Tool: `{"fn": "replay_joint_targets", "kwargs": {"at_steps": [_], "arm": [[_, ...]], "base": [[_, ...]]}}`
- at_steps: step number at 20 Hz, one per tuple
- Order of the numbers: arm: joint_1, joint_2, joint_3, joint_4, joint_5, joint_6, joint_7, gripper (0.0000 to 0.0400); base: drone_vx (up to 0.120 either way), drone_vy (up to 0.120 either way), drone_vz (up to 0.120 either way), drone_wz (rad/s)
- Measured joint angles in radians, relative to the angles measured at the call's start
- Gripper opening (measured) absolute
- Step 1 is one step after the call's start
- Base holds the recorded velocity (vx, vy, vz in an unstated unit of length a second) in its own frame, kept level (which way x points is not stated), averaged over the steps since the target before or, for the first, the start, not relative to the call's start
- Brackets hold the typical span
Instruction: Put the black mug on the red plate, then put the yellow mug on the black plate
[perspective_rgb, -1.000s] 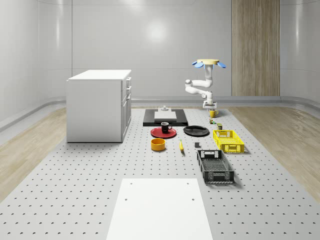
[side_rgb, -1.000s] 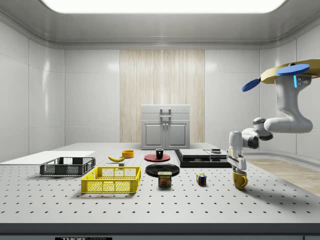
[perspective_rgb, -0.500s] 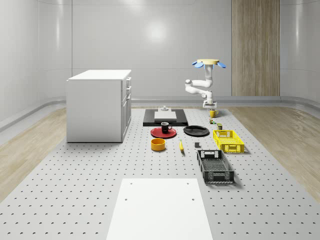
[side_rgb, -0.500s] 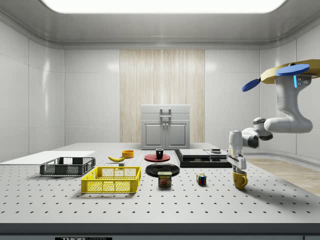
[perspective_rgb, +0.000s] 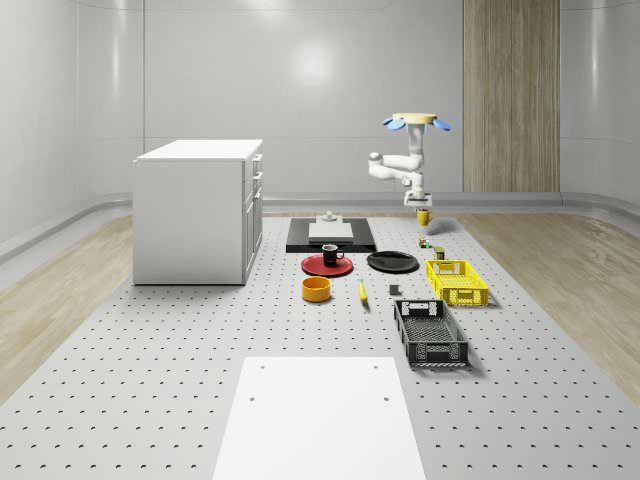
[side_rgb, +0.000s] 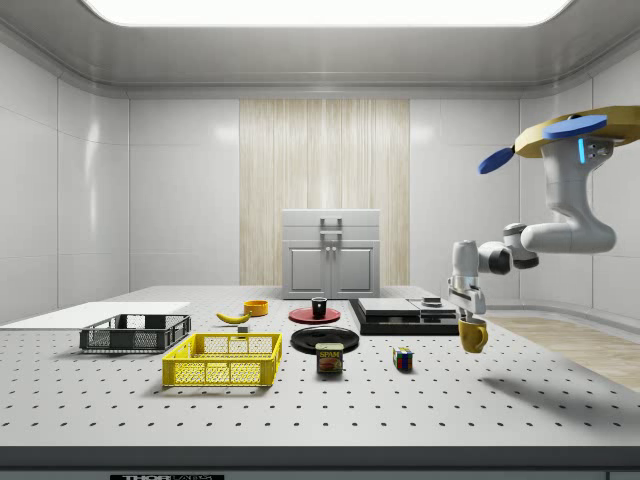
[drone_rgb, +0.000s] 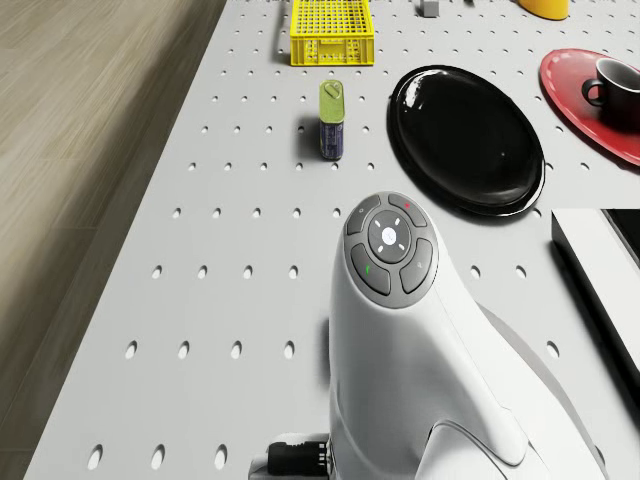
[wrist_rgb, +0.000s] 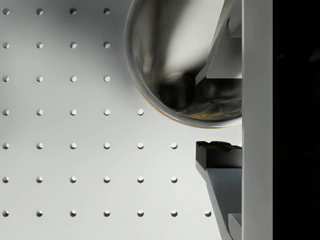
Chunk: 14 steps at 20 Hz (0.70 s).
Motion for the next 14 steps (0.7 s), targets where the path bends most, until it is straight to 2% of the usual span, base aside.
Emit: {"fn": "replay_joint_targets", "kwargs": {"at_steps": [14], "arm": [[0.000,-0.012,0.022,-0.005,0.024,0.002,0.002,0.0110]], "base": [[0.120,-0.120,0.000,0.000]]}}
